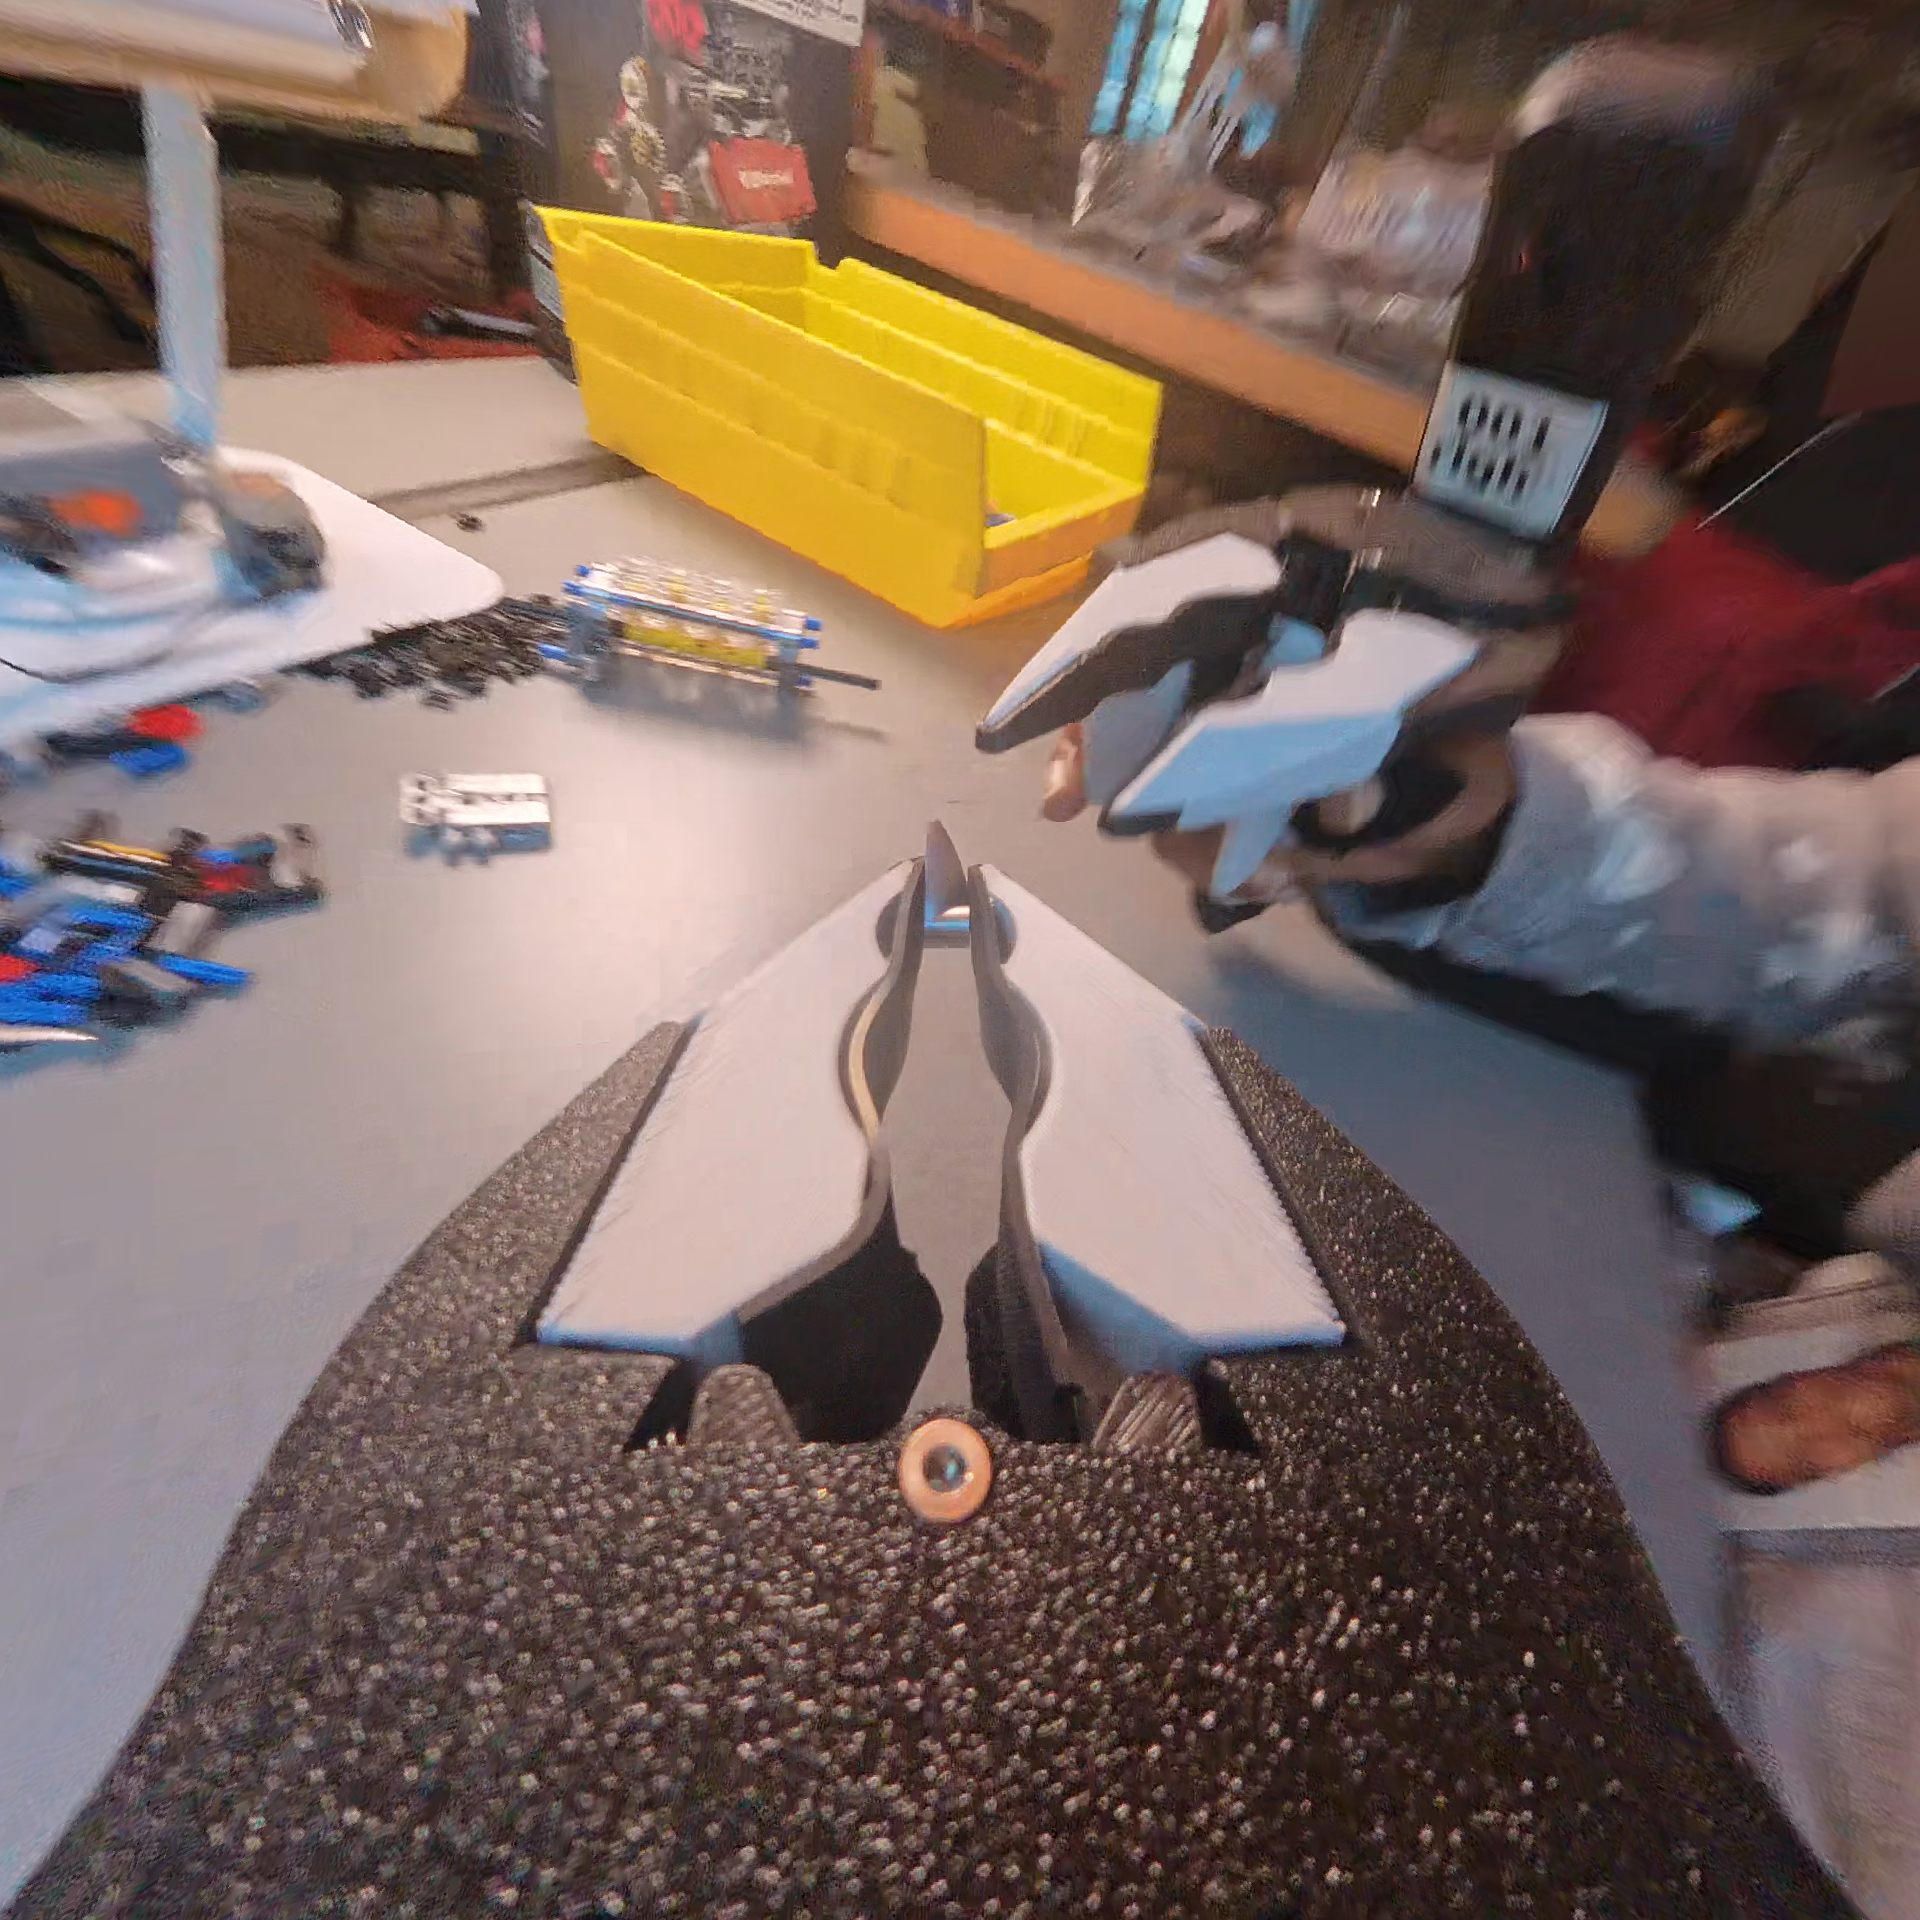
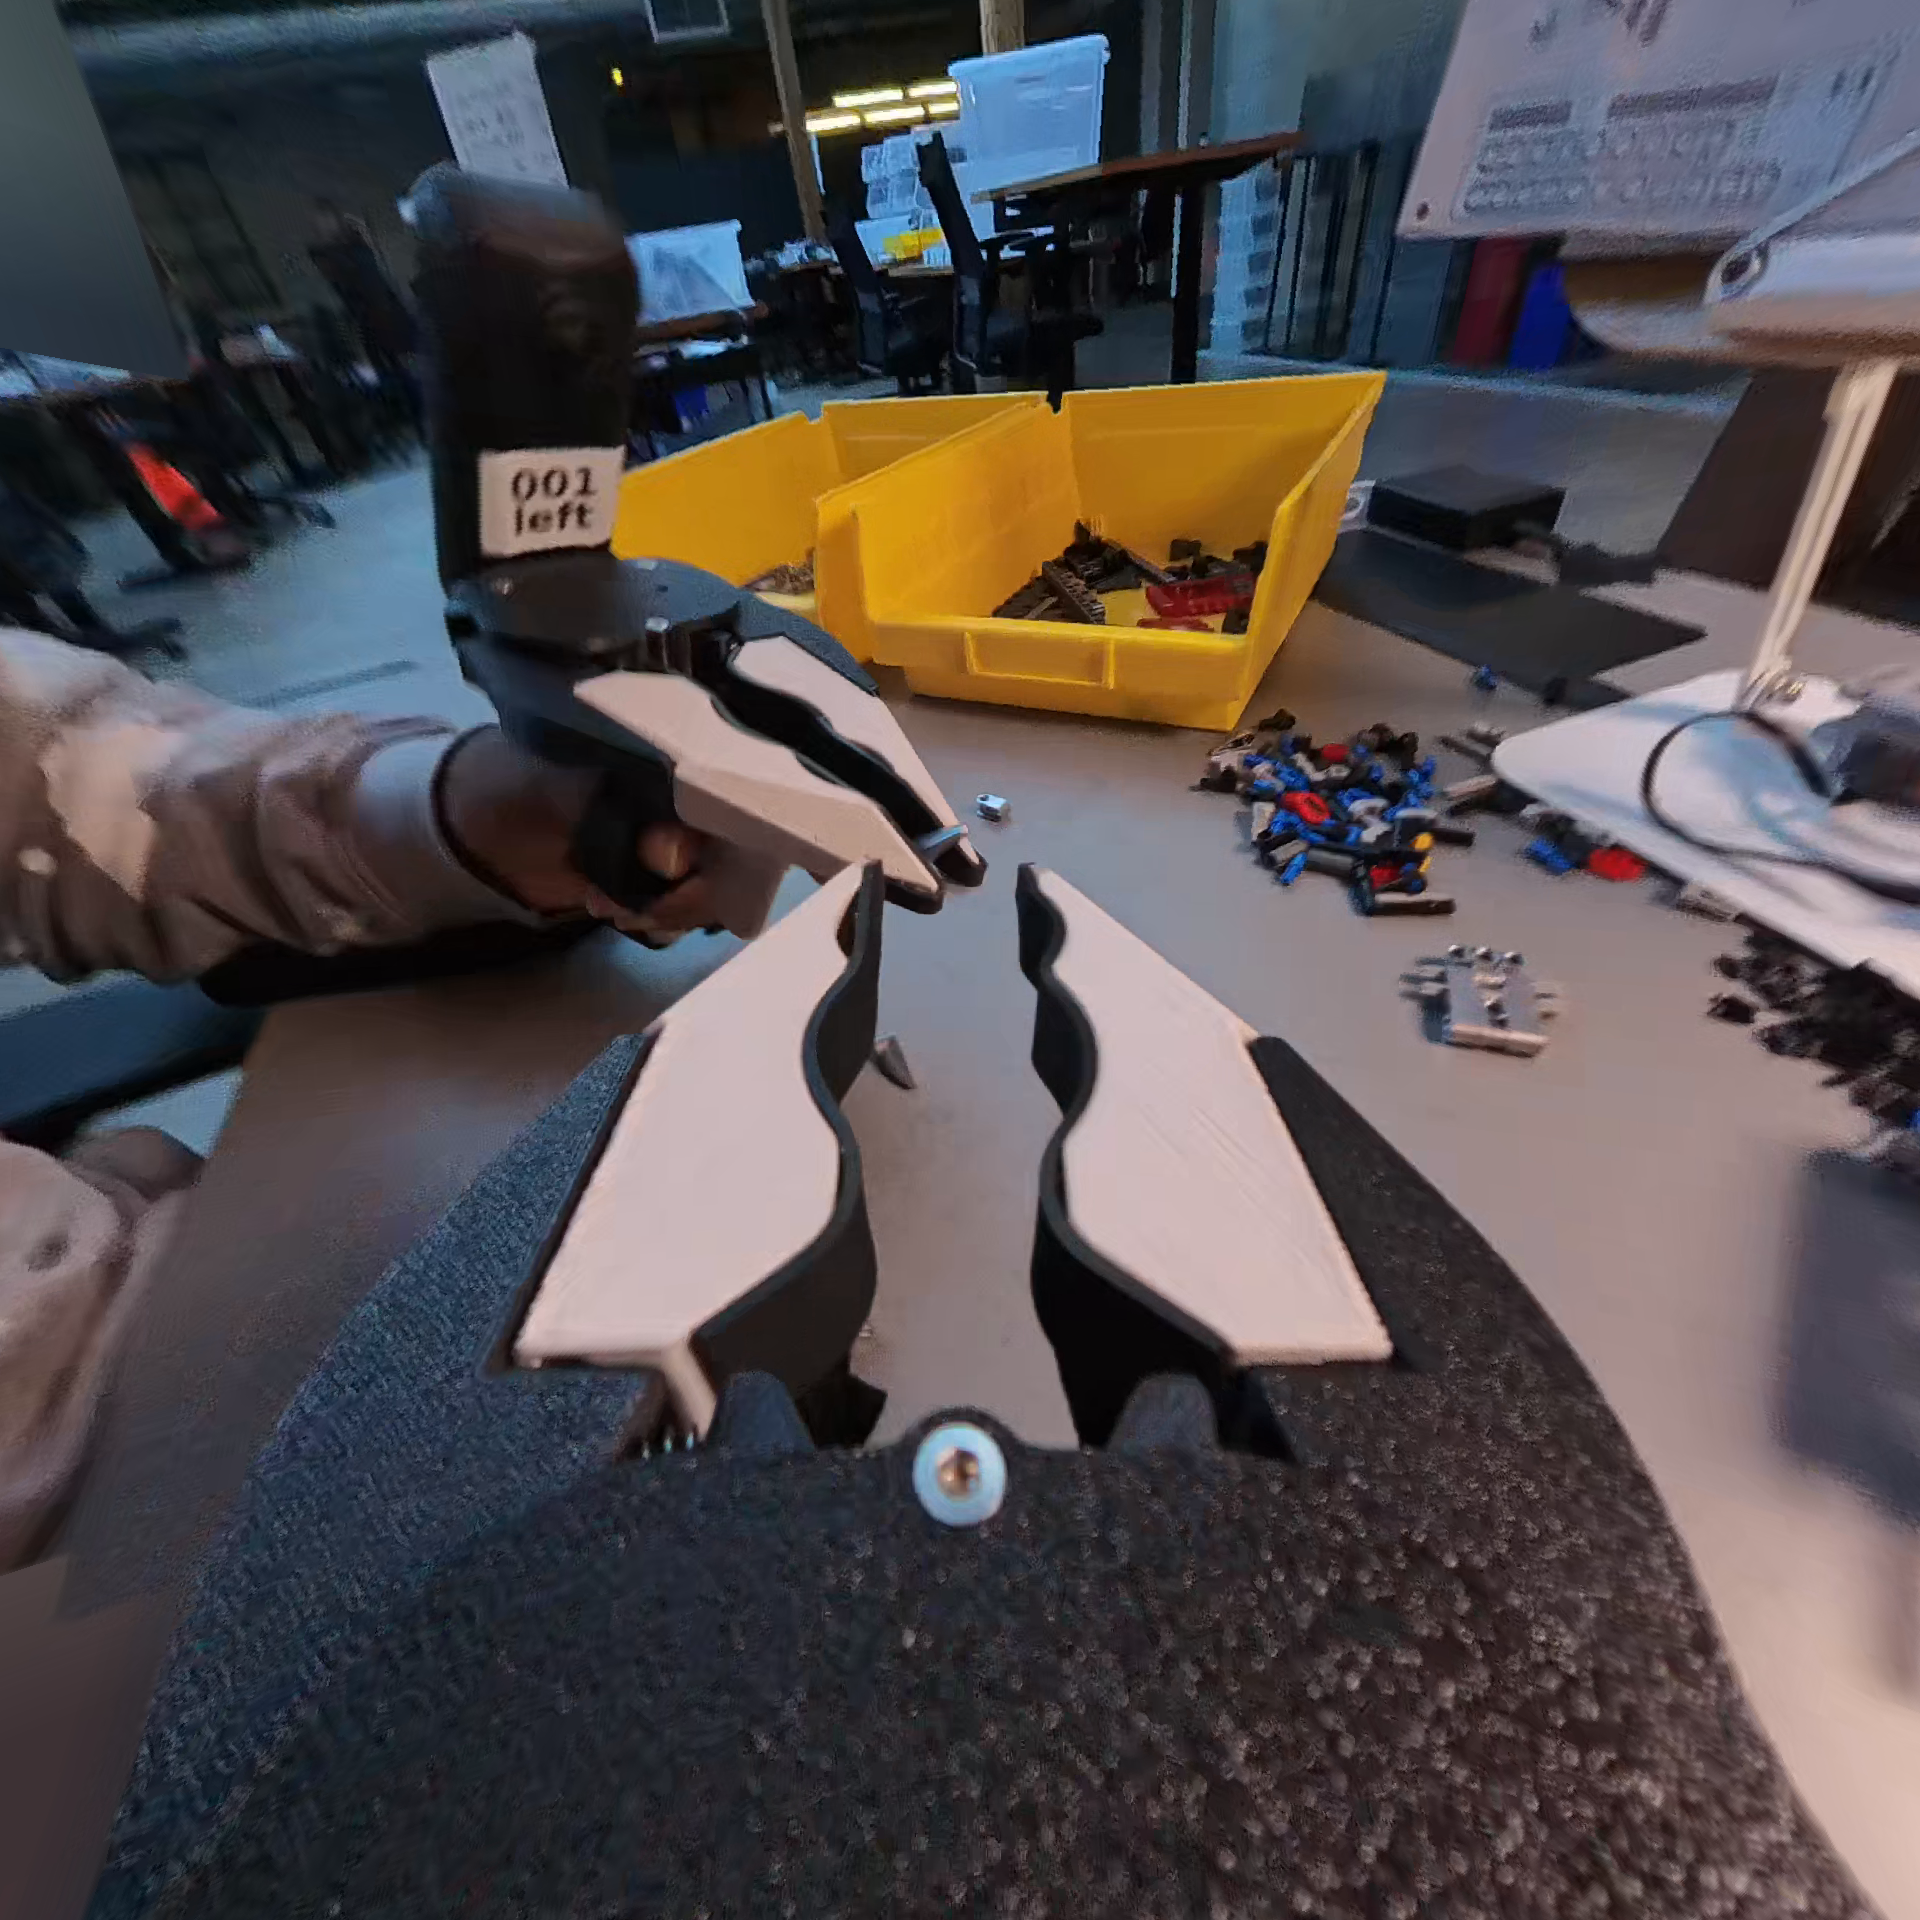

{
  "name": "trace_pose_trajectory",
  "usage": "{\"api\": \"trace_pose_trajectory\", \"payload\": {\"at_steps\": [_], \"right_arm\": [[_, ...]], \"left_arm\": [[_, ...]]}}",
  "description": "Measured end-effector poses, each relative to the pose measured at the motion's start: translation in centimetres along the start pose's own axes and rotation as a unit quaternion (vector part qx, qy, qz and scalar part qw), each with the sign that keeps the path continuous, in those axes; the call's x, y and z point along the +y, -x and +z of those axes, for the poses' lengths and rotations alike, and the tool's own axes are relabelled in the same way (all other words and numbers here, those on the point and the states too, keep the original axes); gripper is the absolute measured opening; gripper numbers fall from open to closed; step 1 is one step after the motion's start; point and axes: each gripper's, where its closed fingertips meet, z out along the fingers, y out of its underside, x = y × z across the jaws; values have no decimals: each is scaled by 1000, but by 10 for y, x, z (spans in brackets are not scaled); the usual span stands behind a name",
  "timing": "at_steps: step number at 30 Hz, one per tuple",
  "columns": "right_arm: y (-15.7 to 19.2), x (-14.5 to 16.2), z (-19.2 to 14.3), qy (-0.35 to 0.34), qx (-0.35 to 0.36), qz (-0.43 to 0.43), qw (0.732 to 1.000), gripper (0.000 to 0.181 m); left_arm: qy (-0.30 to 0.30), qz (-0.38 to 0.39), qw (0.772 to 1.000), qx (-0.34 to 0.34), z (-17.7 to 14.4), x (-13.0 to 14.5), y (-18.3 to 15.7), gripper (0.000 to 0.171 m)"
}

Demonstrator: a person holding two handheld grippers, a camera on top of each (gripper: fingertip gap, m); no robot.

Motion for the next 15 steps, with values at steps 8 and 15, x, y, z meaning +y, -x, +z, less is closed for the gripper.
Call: {"api": "trace_pose_trajectory", "payload": {"at_steps": [8, 15], "right_arm": [[13, 10, 19, 59, 116, -333, 934, 41], [9, 12, 20, 70, 123, -319, 937, 29]], "left_arm": [[-57, -322, 928, 177, -5, -16, -13, 6], [-28, -331, 926, 181, 3, -5, -23, 6]]}}
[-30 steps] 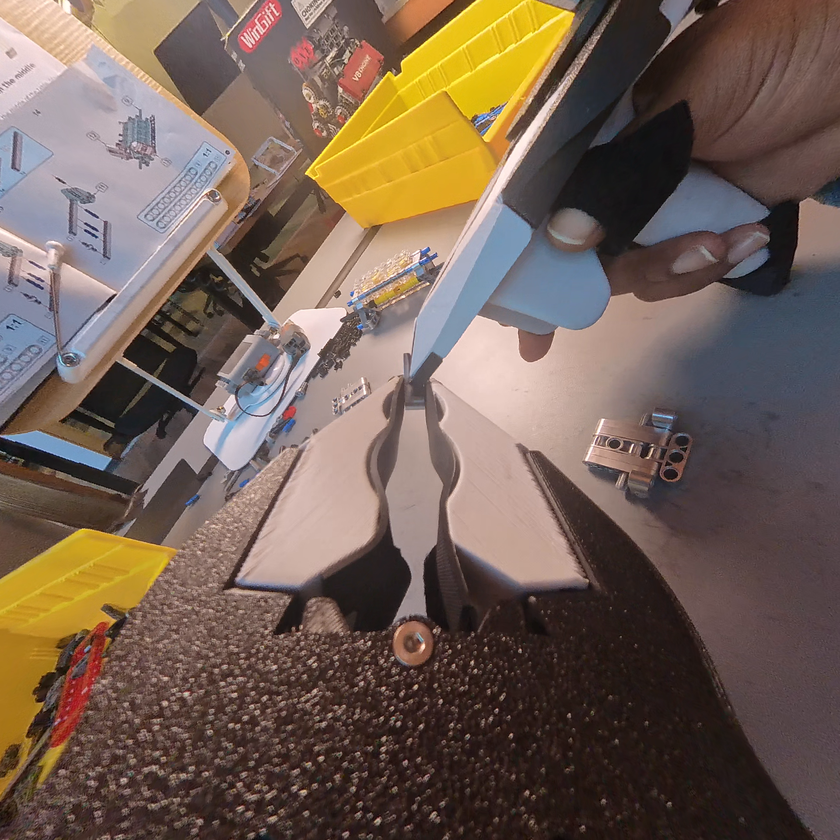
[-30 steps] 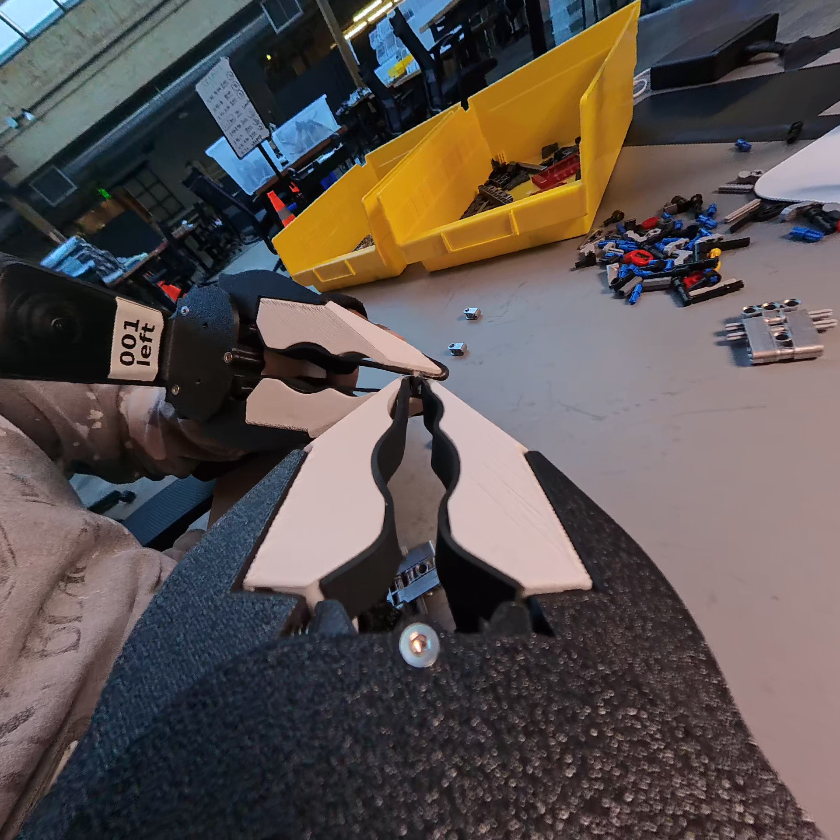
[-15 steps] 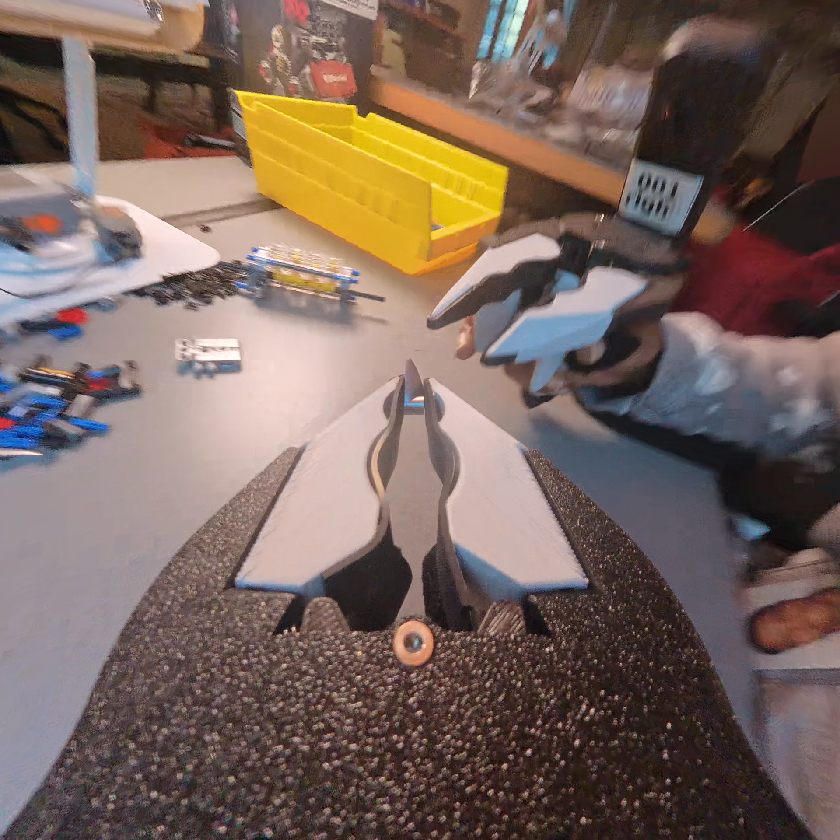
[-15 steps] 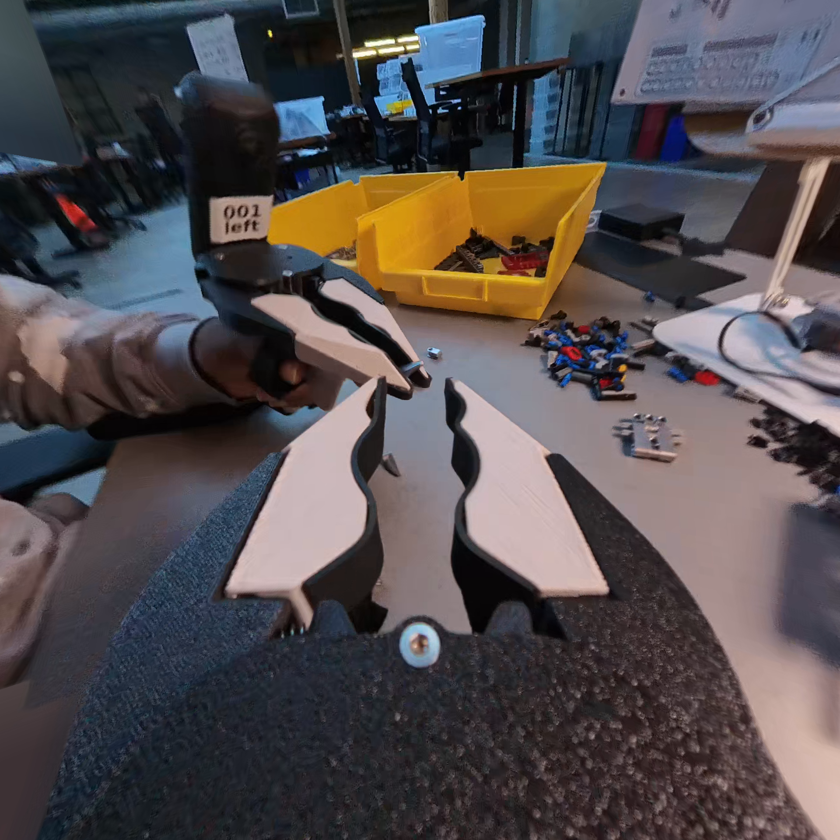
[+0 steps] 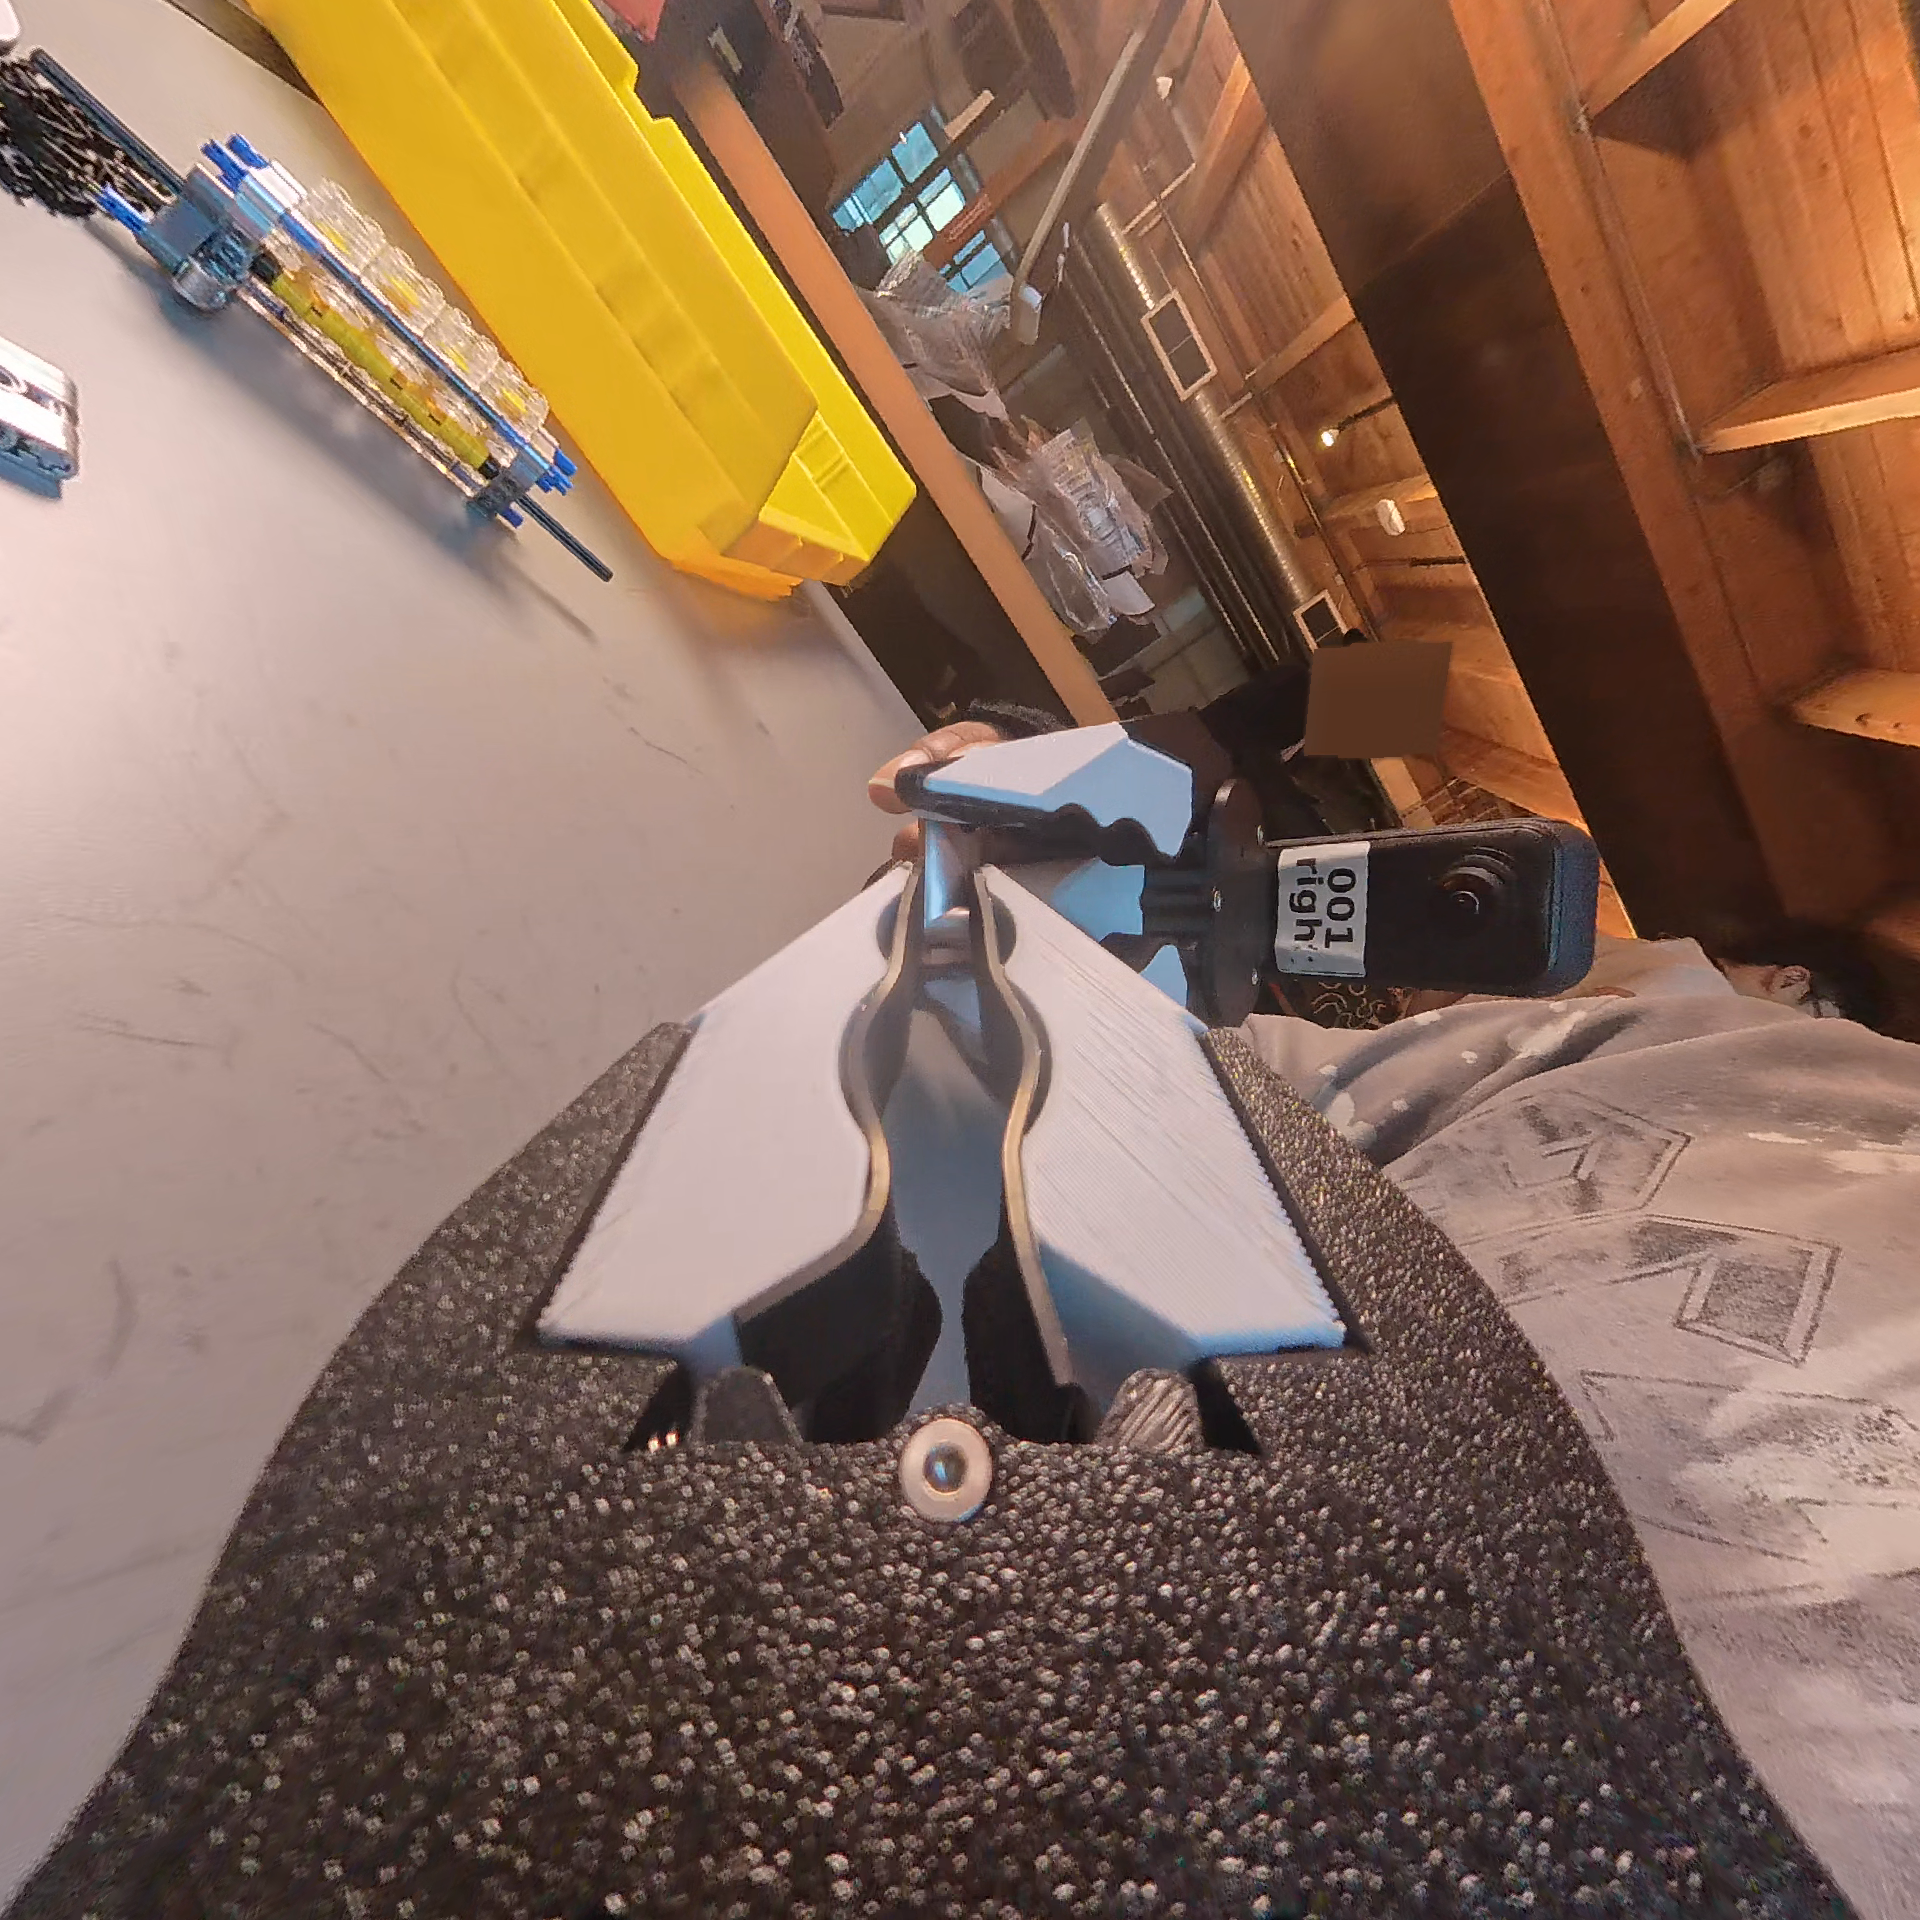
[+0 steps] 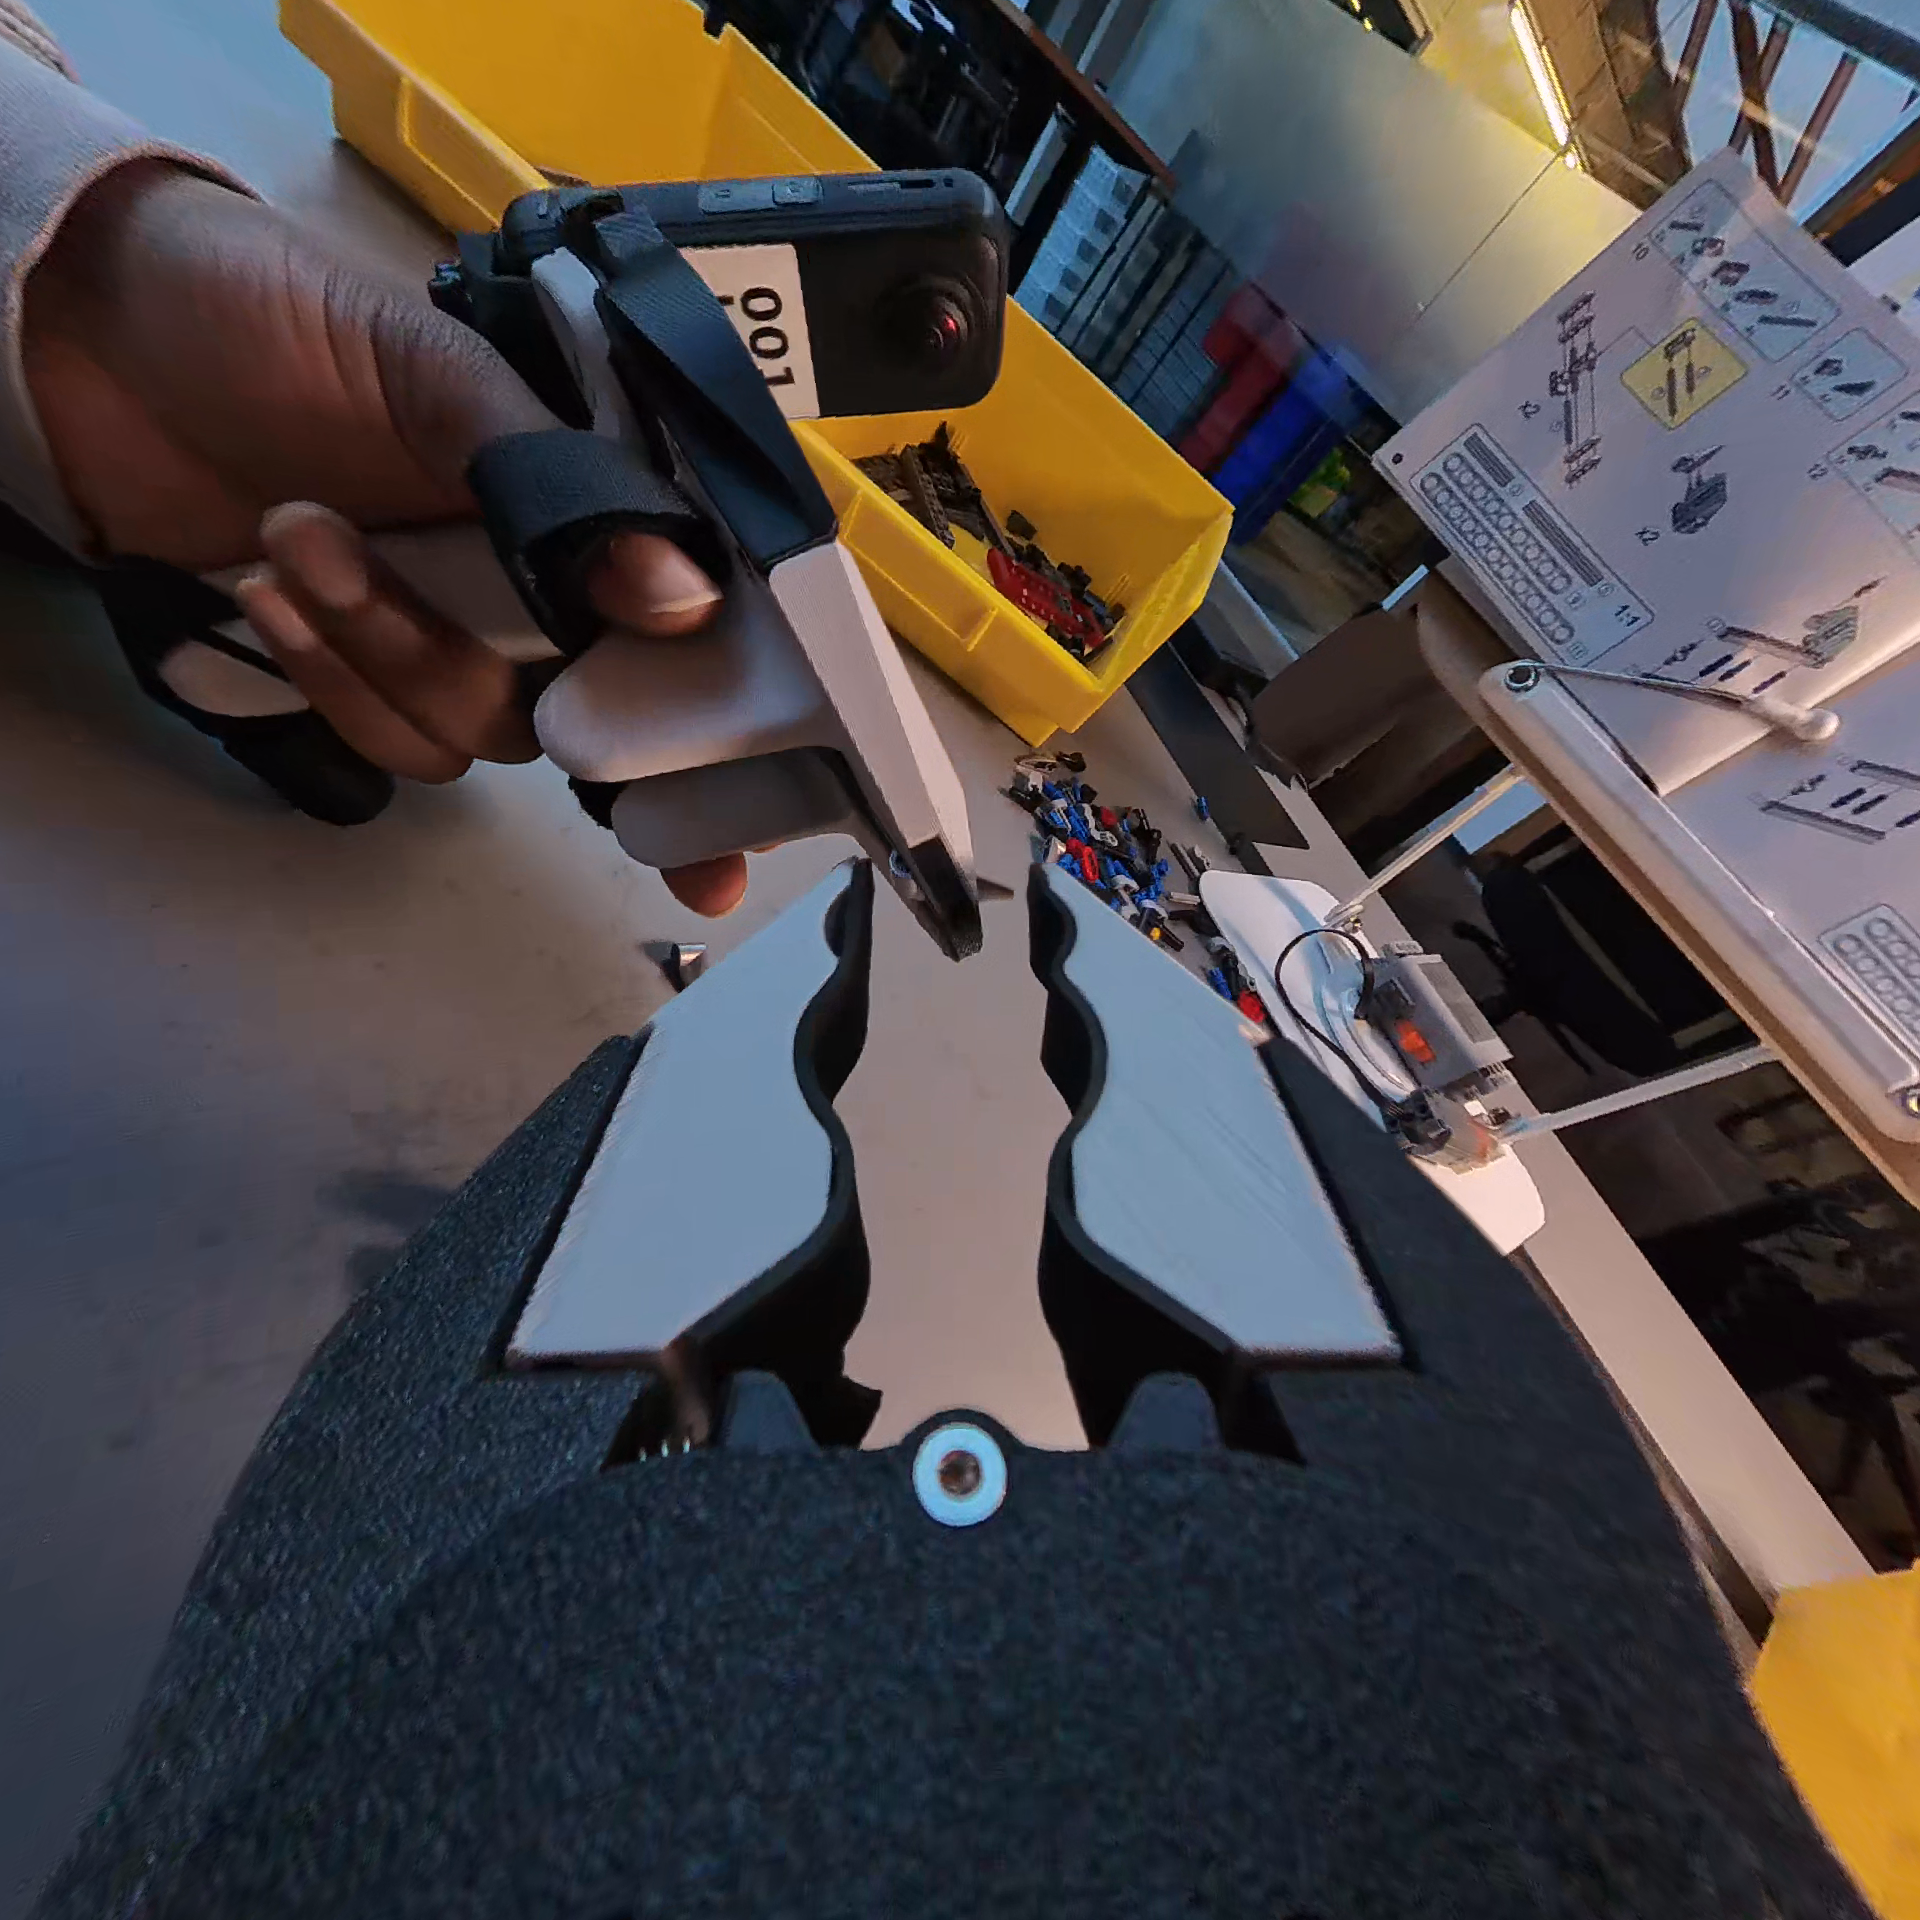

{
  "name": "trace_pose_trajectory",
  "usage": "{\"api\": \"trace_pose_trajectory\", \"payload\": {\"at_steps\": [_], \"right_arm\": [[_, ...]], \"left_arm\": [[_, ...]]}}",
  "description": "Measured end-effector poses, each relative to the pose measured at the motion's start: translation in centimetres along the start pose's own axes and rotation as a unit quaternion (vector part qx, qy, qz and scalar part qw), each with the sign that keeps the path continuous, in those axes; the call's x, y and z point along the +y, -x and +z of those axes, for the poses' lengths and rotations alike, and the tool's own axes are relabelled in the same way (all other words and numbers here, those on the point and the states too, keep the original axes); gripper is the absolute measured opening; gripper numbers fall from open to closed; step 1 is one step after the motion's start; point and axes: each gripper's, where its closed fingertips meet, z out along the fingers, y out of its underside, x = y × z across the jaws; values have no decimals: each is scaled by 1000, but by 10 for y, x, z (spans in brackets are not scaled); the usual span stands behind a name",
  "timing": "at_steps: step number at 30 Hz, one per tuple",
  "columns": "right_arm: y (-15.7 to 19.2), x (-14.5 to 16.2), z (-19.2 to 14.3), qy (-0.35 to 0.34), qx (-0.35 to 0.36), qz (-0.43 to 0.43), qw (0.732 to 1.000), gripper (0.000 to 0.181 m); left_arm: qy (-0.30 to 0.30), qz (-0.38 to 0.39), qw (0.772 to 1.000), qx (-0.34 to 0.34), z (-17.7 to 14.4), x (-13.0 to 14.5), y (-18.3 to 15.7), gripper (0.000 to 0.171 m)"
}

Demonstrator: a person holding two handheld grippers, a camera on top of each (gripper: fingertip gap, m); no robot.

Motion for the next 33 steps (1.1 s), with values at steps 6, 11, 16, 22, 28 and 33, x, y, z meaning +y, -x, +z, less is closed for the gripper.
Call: {"api": "trace_pose_trajectory", "payload": {"at_steps": [6, 11, 16, 22, 28, 33], "right_arm": [[2, 7, 3, 18, -11, 43, 999, 22], [1, 0, -1, -12, -22, 60, 998, 14], [3, -2, -4, -20, -26, 50, 998, 13], [5, 0, -8, -24, -33, 12, 999, 9], [12, 25, -7, 25, -69, 10, 997, 0], [16, 44, -4, 72, -87, 20, 993, 8]], "left_arm": [[-2, -6, 1000, -11, 2, 2, 4, 6], [-15, -18, 999, 23, -1, -3, -4, 6], [-12, -33, 999, 39, -1, -1, -7, 6], [-1, -77, 995, 67, -5, 1, -7, 6], [49, 46, 997, -43, -12, 5, 14, 6], [174, 309, 895, -272, -30, 16, 68, 6]]}}
